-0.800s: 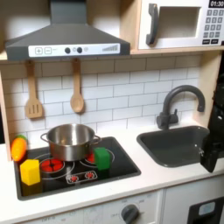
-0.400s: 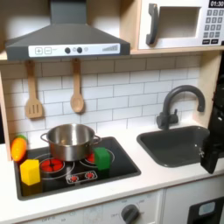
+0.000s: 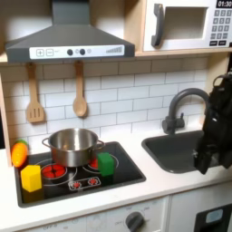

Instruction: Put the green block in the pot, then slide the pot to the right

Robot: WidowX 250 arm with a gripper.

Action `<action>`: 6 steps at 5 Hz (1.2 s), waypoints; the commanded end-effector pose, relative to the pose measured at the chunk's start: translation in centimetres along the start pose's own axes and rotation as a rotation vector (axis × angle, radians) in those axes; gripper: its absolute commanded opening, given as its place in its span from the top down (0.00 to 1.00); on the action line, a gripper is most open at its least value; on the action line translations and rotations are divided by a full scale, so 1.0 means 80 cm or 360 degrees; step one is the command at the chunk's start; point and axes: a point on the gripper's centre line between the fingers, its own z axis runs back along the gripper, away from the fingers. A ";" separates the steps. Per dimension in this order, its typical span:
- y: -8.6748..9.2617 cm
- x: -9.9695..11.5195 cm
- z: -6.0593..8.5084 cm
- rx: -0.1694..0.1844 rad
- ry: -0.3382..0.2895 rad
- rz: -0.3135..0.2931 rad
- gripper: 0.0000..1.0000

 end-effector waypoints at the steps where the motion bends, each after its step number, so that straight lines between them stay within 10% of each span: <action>1: 0.027 0.047 -0.008 0.0066 -0.0045 0.0010 0.00; 6: 0.082 0.156 -0.044 0.0125 -0.0065 0.0076 0.00</action>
